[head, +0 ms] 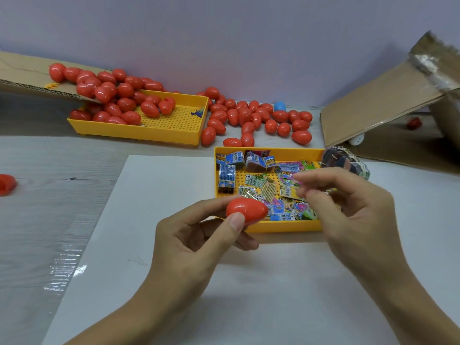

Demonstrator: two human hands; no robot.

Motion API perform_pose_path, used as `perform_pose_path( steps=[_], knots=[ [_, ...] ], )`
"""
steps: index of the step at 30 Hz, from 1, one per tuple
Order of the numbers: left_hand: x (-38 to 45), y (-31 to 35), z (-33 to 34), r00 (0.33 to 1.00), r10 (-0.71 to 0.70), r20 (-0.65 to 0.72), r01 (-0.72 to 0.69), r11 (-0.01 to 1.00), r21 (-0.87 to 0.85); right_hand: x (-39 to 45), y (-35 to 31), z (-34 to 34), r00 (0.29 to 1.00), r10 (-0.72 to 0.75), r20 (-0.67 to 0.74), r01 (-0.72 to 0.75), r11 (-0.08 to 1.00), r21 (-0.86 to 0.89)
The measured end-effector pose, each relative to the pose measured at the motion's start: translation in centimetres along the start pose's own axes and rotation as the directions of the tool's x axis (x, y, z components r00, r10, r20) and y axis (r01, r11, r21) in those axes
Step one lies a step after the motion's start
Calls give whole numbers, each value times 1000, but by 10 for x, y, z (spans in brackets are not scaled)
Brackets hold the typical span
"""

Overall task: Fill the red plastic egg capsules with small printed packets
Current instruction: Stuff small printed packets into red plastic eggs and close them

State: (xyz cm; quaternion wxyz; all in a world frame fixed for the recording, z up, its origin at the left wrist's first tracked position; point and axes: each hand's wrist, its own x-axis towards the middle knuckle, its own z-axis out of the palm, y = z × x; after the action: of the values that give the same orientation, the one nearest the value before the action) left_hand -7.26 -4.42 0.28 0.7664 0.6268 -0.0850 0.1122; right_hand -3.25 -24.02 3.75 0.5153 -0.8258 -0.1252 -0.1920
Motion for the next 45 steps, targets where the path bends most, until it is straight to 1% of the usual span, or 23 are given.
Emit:
perform_pose_path(
  steps=[2,4,7,10,15,17,21,24,26,29,33,35,37,39,42,45],
  knots=[
    [0,1,0,999,35,-27,-35,999,-18,3,4,-3,996,-47,73,60,981,-184],
    [0,1,0,998,45,-51,-47,998,-38,2,5,0,978,-43,203,106,945,-310],
    [1,1,-1,997,44,-59,-48,997,-55,-4,6,6,932,-8,363,180,878,-444],
    [1,1,0,998,42,-43,-44,997,-57,-6,4,7,902,16,431,241,811,-533],
    [0,-2,-1,997,63,-44,-66,996,-62,-5,4,5,897,-24,442,247,856,-455],
    [0,-4,-2,996,75,-43,-78,994,-72,-3,4,5,897,-14,443,222,880,-421],
    [0,-4,-2,997,72,-41,-76,993,-91,-1,4,1,917,16,398,96,961,-259],
    [1,-5,-2,998,60,-36,-64,990,-123,2,3,-2,953,50,299,-34,998,-57],
    [1,-5,-2,998,63,-10,-64,990,-128,2,-1,-2,966,58,250,-83,993,89],
    [0,-7,-1,997,59,51,-52,990,-128,-1,-7,0,969,74,236,-129,966,224],
    [0,-8,-1,995,28,94,-21,997,-75,-4,-14,3,924,206,321,-319,878,356],
    [0,-8,-1,991,36,126,-30,998,-48,-5,-19,4,899,232,372,-375,846,379],
    [0,-7,-1,987,41,154,-39,999,-11,-7,-23,6,879,243,410,-403,838,368],
    [-1,-6,0,986,22,163,-23,1000,4,-9,-26,5,862,242,446,-415,842,345],
    [0,-3,0,985,-39,169,44,999,-26,-10,-31,4,823,229,519,-428,852,303],
    [0,0,1,973,-41,226,27,997,68,-12,-33,4,787,213,580,-420,872,250]
  ],
)
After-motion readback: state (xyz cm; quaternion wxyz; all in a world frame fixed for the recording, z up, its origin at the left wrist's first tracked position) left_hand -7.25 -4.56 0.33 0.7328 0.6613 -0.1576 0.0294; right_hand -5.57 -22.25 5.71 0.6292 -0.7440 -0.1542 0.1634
